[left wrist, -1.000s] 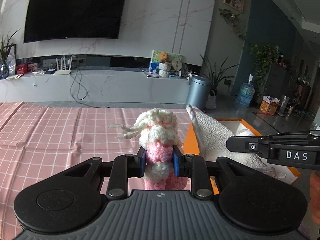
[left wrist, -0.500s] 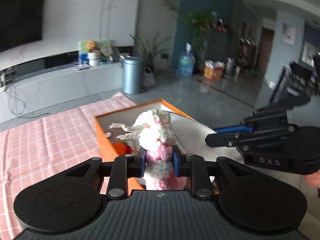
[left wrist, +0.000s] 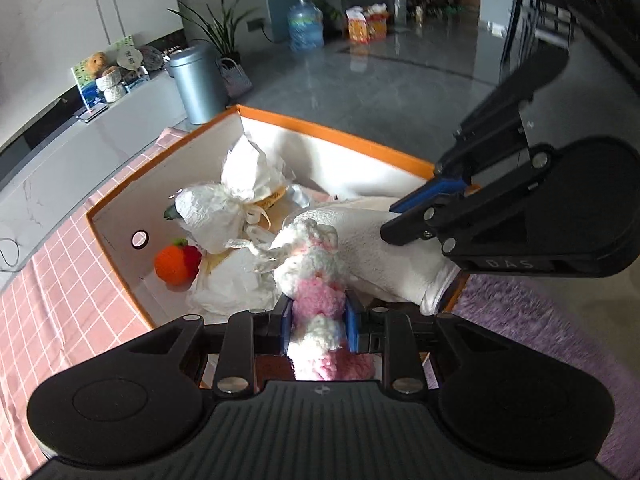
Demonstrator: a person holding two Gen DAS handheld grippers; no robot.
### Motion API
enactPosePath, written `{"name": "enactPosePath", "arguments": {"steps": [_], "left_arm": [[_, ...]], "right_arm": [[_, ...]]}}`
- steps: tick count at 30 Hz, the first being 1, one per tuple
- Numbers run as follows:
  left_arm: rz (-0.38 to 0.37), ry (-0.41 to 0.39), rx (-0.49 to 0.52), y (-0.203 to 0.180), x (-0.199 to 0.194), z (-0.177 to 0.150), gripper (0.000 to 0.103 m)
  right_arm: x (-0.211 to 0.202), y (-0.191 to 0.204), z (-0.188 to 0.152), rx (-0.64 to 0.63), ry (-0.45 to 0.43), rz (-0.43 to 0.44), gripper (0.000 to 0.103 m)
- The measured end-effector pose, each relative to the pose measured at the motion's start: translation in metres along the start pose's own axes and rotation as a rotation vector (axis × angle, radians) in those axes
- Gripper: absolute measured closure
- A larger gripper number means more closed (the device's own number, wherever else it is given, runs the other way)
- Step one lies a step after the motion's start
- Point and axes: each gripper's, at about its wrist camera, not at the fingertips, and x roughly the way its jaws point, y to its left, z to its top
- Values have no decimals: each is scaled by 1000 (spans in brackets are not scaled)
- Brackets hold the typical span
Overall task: Organize soft objects
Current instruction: 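Carry the knitted item with the left tool and pouch with the right tool over the box, then open both tools to drop the knitted item and pouch into the box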
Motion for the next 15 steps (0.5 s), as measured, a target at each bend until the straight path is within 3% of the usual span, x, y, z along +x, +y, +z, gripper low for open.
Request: {"name": "enactPosePath", "arguments": {"steps": [6, 15], "left_arm": [[7, 73, 108, -5, 20, 7, 72], [-6, 106, 83, 3, 38, 10, 68]], "right_arm": [[25, 3, 8, -56, 83, 28, 97], [44, 1, 8, -48, 150, 78, 93]]}}
